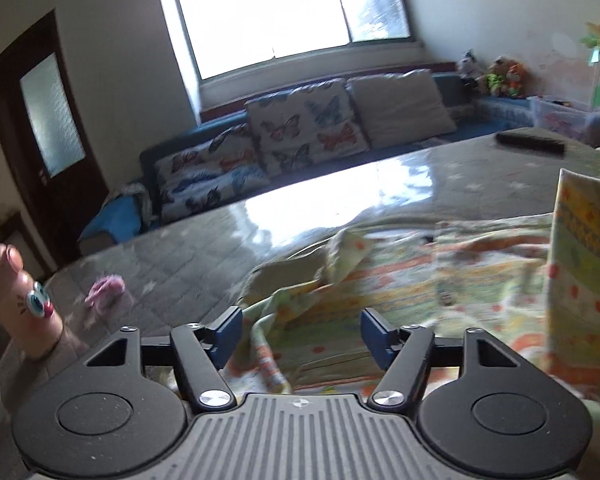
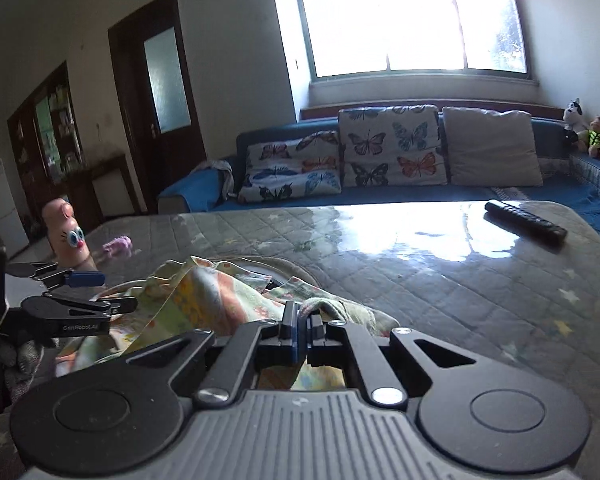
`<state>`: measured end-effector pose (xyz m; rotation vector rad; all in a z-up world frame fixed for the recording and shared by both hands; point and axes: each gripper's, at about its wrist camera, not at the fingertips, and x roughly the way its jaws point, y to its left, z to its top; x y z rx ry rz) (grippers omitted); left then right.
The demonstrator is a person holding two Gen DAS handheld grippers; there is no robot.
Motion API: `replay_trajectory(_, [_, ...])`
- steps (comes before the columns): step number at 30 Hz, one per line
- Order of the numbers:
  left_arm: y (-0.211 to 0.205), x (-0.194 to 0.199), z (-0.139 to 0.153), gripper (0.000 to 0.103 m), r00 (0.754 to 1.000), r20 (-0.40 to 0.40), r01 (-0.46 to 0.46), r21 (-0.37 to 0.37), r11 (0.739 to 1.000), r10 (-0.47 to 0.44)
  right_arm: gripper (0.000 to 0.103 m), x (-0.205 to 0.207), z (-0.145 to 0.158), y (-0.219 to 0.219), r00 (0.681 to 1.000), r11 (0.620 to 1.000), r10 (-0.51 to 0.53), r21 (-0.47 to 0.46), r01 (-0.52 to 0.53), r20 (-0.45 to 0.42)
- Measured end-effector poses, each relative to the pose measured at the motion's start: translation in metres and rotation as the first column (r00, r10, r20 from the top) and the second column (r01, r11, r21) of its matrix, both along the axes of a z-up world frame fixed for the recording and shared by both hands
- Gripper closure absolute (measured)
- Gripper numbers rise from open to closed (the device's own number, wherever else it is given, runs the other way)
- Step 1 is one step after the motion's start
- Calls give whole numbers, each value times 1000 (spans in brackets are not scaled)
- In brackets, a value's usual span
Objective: Fold clothes
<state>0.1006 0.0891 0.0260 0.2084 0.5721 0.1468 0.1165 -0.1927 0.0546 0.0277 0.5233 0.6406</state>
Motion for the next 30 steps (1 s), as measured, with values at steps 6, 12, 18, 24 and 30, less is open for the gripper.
replay_trajectory(6, [-47,-14,9,35,981,8,195,-12,981,-195,100,-51,0,-48,999,997,-37,74,38,-14])
replay_trajectory(12, [-91,-41,2,36,897,-13,440,-76,895,-442,96,-98,-7,-94,996,989,-79,122,84,-49])
replay_trajectory(18, [-128,-86,-15,37,779,-42,622,-83,779,-626,90,-110,-25,-132,950,953,-290,51,297,-117])
replay_trajectory(24, [-154,-107,-38,37,691,-103,702,-137,699,-715,68,-105,-23,-121,951,952,-295,60,301,-99])
replay_trajectory(30, [-161,-115,-41,37,670,-103,716,-174,676,-736,51,-88,-32,-74,979,984,-173,24,177,-107])
